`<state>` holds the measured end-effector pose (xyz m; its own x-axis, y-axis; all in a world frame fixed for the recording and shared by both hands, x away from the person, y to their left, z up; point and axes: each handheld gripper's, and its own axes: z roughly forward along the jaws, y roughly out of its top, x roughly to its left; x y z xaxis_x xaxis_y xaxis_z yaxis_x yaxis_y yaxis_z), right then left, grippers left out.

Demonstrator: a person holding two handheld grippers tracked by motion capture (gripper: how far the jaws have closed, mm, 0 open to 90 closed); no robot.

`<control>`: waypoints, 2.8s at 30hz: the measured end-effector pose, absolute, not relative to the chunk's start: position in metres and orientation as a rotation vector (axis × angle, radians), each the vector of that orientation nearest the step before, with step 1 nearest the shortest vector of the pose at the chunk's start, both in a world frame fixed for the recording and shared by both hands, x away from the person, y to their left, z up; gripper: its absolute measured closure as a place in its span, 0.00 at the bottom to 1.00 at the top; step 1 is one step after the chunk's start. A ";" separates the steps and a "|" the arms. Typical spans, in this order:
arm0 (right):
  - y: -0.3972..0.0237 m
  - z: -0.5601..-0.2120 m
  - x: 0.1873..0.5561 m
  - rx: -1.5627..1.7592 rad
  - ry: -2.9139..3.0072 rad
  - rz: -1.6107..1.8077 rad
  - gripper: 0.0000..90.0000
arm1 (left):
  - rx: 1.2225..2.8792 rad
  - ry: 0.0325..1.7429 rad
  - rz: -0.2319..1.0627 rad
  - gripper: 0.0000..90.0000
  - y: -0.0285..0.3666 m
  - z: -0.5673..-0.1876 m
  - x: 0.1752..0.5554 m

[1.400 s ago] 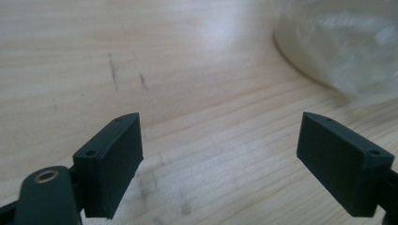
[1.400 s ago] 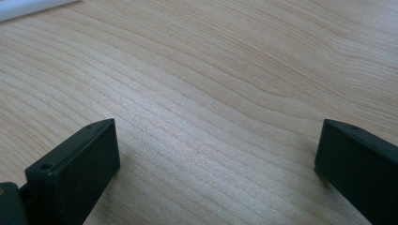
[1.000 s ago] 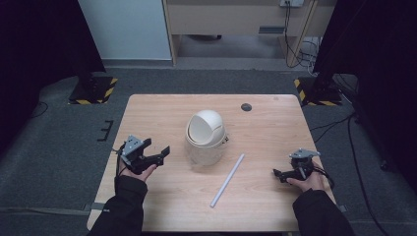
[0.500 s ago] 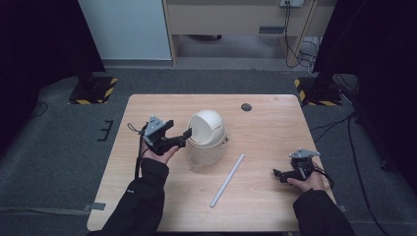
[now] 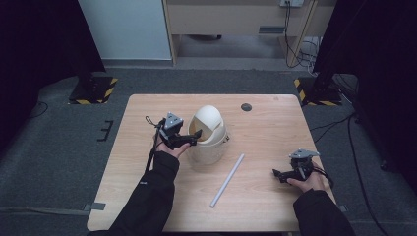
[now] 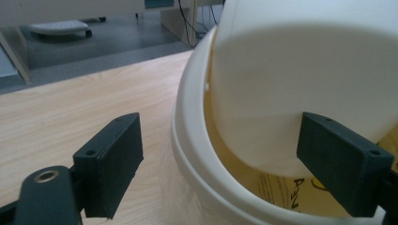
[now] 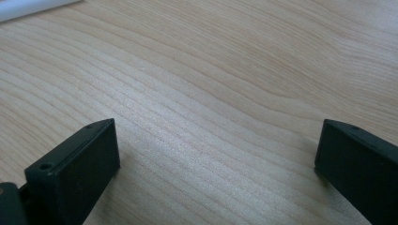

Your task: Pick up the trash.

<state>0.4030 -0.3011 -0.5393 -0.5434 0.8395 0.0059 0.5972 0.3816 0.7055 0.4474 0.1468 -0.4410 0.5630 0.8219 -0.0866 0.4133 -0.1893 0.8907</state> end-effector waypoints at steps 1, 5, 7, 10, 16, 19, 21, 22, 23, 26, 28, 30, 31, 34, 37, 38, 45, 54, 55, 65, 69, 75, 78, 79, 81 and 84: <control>-0.301 -0.539 0.403 1.251 2.293 0.951 0.01 | 1.818 1.012 0.516 0.16 0.146 -0.443 0.448; -0.301 -0.539 0.403 1.253 2.293 0.952 0.01 | 1.817 1.021 0.501 0.17 0.141 -0.448 0.452; -0.301 -0.539 0.403 1.252 2.298 0.949 0.01 | 1.808 1.032 0.496 0.17 0.140 -0.449 0.454; -0.300 -0.539 0.403 1.246 2.298 0.953 0.01 | 1.808 1.031 0.498 0.17 0.139 -0.449 0.455; -0.300 -0.539 0.403 1.245 2.299 0.957 0.01 | 1.800 0.968 0.558 0.17 0.149 -0.431 0.433; -0.300 -0.539 0.402 1.245 2.298 0.957 0.01 | 1.800 0.954 0.584 0.17 0.158 -0.423 0.417; -0.299 -0.539 0.402 1.248 2.296 0.956 0.01 | 1.815 0.948 0.604 0.17 0.164 -0.419 0.404; -0.299 -0.539 0.402 1.249 2.295 0.956 0.01 | 1.822 0.939 0.613 0.17 0.166 -0.418 0.397; -0.299 -0.539 0.402 1.249 2.296 0.954 0.01 | 1.830 0.930 0.622 0.17 0.167 -0.418 0.390; -0.299 -0.539 0.402 1.249 2.295 0.954 0.01 | 1.836 0.927 0.617 0.17 0.168 -0.420 0.373; -0.299 -0.539 0.401 1.251 2.294 0.953 0.01 | 1.846 0.921 0.594 0.18 0.165 -0.426 0.362; -0.299 -0.539 0.401 1.252 2.290 0.954 0.01 | 1.870 0.915 0.565 0.20 0.158 -0.434 0.354; -0.299 -0.539 0.401 1.252 2.290 0.954 0.01 | 1.888 0.912 0.545 0.20 0.153 -0.440 0.350; -0.299 -0.539 0.401 1.252 2.290 0.954 0.01 | 1.916 0.906 0.489 0.23 0.136 -0.455 0.343; -0.299 -0.539 0.401 1.253 2.292 0.955 0.01 | 1.970 0.898 0.433 0.25 0.118 -0.471 0.339; -0.299 -0.539 0.401 1.251 2.290 0.955 0.01 | 1.991 0.897 0.416 0.26 0.111 -0.476 0.338; -0.299 -0.539 0.401 1.252 2.292 0.955 0.01 | 2.102 0.888 0.323 0.32 0.082 -0.499 0.330; -0.299 -0.539 0.401 1.252 2.292 0.955 0.01 | 2.197 0.851 0.259 0.42 0.060 -0.517 0.324; -0.299 -0.539 0.401 1.252 2.292 0.955 0.01 | 2.210 0.845 0.262 0.44 0.059 -0.519 0.324; -0.299 -0.539 0.401 1.252 2.292 0.955 0.01 | 2.250 0.836 0.297 0.72 0.067 -0.523 0.325; -0.299 -0.539 0.401 1.252 2.292 0.955 0.01 | 2.247 0.829 0.298 0.84 0.072 -0.524 0.327; -0.299 -0.539 0.401 1.252 2.291 0.957 0.01 | 2.229 0.821 0.289 0.87 0.075 -0.525 0.328; -0.299 -0.539 0.401 1.252 2.292 0.957 0.01 | 2.228 0.815 0.280 0.87 0.076 -0.525 0.328; -0.299 -0.539 0.401 1.252 2.292 0.958 0.01 | 2.229 0.809 0.275 0.87 0.077 -0.525 0.328; -0.299 -0.539 0.401 1.252 2.292 0.958 0.01 | 2.226 0.801 0.268 0.87 0.078 -0.526 0.328; -0.299 -0.539 0.401 1.252 2.292 0.958 0.01 | 2.212 0.789 0.263 0.84 0.080 -0.527 0.328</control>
<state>0.4013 -0.2992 -0.5392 -0.5439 0.8391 0.0105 0.5971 0.3781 0.7075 0.3277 0.0801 -0.5272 0.7881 0.6129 -0.0563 0.4569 -0.5214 0.7207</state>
